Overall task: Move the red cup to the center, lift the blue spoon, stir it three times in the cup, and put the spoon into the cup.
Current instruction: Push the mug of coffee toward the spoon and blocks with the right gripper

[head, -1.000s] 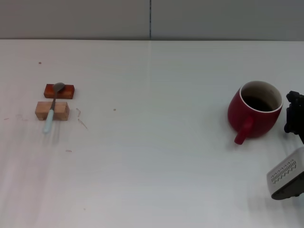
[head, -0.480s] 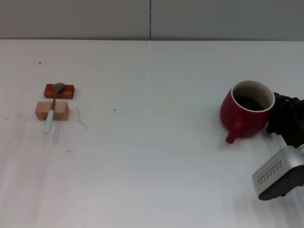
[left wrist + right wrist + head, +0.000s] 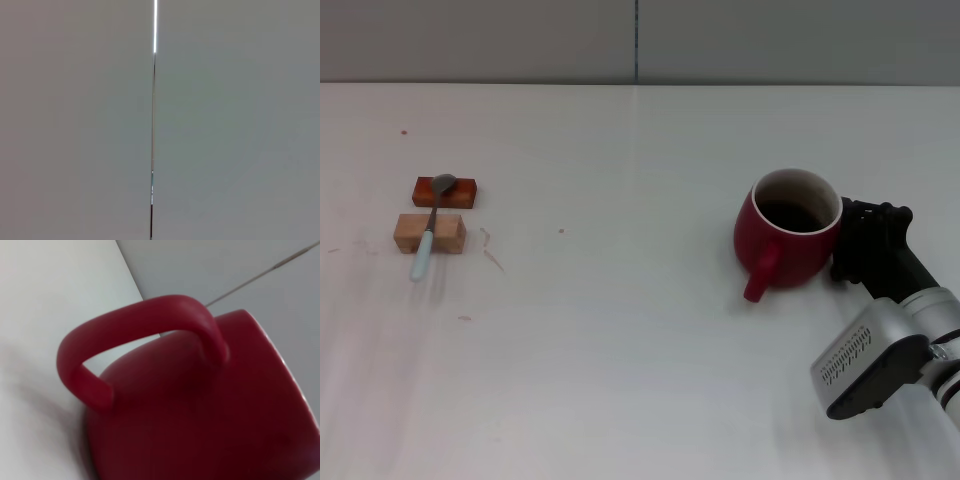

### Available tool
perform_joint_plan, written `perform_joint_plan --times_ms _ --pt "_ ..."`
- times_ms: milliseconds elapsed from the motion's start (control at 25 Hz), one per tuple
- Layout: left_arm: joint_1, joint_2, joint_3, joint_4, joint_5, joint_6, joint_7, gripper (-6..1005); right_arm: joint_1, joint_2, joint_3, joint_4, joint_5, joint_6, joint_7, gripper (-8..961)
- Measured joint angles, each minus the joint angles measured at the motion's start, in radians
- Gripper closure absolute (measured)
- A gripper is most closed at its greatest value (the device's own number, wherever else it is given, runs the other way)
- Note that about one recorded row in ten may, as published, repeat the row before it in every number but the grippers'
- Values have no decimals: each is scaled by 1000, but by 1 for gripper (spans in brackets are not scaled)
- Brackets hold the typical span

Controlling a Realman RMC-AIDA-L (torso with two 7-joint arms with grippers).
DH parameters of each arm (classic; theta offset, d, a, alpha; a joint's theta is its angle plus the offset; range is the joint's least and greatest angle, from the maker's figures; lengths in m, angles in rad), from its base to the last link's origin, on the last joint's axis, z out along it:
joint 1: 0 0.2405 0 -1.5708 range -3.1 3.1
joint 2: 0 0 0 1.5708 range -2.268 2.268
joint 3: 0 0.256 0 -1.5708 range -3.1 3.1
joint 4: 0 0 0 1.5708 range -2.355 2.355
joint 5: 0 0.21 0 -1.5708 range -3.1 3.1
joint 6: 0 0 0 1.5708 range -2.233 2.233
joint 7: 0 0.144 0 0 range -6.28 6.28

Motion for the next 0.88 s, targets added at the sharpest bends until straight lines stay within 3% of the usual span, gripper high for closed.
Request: perform_joint_plan --times_ms 880 --pt "11 -1 0 -3 0 4 -2 411 59 0 0 166 1 108 31 923"
